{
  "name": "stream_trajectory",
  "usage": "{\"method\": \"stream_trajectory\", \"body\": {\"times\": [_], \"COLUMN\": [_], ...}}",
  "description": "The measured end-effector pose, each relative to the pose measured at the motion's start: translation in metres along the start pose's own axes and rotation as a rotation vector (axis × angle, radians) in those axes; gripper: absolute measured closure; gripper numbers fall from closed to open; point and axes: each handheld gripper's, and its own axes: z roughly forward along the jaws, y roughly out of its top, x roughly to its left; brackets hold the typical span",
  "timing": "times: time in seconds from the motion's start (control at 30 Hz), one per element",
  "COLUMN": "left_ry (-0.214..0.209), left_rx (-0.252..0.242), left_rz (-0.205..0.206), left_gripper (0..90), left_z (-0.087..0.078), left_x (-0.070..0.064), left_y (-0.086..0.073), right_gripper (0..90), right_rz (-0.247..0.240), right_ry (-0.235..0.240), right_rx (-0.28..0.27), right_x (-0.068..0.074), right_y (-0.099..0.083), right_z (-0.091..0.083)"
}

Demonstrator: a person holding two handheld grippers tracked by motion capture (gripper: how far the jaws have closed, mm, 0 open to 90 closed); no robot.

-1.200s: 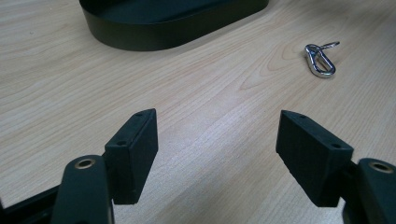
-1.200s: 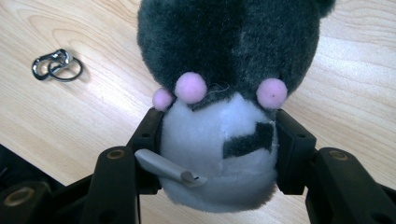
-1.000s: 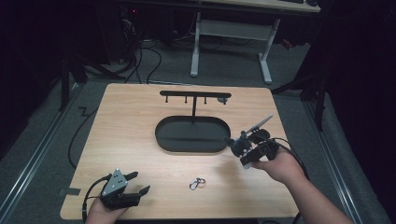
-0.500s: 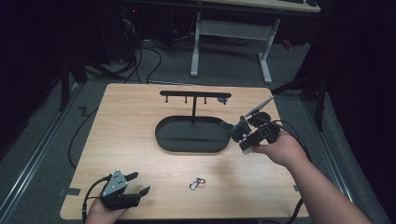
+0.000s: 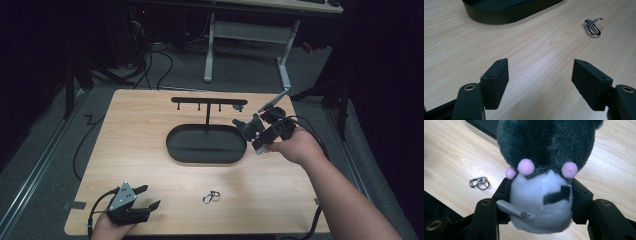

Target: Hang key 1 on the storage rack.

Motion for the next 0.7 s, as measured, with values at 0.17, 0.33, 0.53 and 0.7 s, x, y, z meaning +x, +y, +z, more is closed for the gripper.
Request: {"method": "stream_trajectory", "body": {"times": [0.17, 0.33, 0.53, 0.7], "left_ry": [0.0, -0.001, -0.002, -0.001], "left_rx": [0.001, 0.002, 0.003, 0.003], "left_rz": [0.0, 0.001, 0.0, -0.001], "left_gripper": [30.5, 30.5, 30.4, 30.4], "left_z": [0.0, 0.0, 0.0, -0.001], "left_x": [0.0, 0.001, 0.001, 0.001], "left_y": [0.0, -0.001, -0.001, -0.001], "right_gripper": [47.2, 47.1, 47.2, 47.1], "right_rz": [-0.005, -0.002, 0.007, 0.01], "right_ry": [-0.003, -0.011, -0.012, -0.015], "right_rx": [-0.003, -0.013, -0.033, -0.037], "right_x": [0.001, 0.001, 0.0, 0.0], "right_y": [0.008, 0.014, 0.021, 0.025], "right_z": [-0.003, -0.008, -0.013, -0.014]}}
